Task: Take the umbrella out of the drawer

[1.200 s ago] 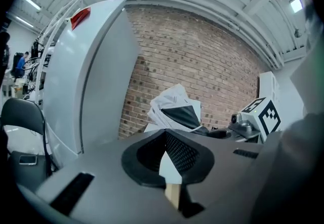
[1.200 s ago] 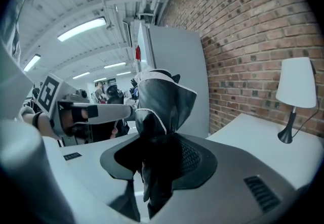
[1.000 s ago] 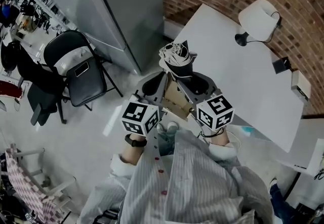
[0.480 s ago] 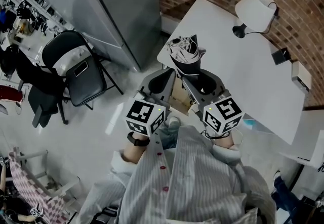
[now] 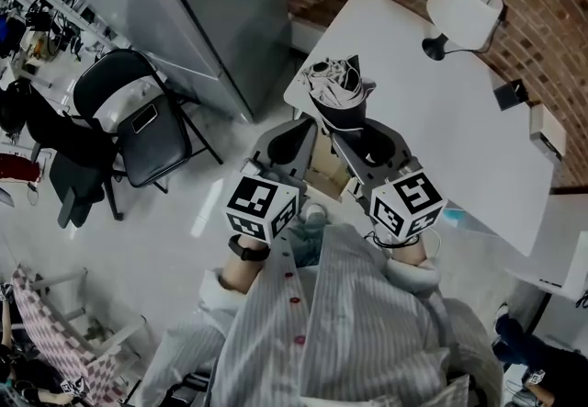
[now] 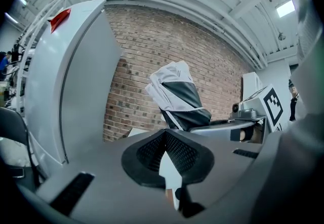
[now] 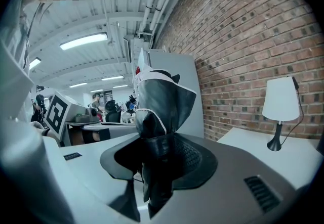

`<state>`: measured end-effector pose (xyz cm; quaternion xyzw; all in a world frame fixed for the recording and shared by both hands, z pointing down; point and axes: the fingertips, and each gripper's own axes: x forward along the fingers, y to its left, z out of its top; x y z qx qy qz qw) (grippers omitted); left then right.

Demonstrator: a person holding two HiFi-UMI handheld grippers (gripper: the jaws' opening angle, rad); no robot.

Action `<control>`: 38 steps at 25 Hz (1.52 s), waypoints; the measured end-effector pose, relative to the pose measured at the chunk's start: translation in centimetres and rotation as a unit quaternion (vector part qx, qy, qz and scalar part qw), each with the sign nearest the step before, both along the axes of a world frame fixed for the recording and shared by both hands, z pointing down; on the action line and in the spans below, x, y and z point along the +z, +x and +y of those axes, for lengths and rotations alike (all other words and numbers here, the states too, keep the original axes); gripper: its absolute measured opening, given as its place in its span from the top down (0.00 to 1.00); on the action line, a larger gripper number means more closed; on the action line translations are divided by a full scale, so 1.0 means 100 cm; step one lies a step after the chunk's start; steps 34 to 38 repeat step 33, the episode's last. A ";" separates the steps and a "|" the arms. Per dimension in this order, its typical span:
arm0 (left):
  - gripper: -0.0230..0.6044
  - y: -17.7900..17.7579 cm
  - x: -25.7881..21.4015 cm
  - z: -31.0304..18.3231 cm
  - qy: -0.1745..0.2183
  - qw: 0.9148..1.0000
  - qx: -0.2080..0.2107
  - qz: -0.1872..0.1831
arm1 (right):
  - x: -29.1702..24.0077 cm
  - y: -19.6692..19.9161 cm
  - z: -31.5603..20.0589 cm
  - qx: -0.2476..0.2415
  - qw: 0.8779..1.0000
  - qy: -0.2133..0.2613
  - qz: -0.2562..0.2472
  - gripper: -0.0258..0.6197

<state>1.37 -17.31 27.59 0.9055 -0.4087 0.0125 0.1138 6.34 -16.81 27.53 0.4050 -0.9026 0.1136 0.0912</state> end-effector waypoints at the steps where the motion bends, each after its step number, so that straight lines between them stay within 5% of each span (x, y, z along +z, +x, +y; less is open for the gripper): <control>1: 0.95 0.000 0.000 -0.001 0.000 1.000 -0.001 0.000 | 0.000 0.000 0.000 -0.001 1.000 0.001 0.002 0.68; 38: 0.95 -0.003 0.006 -0.005 -0.007 1.000 0.001 -0.002 | 0.009 -0.008 -0.003 -0.003 1.000 -0.010 0.004 0.68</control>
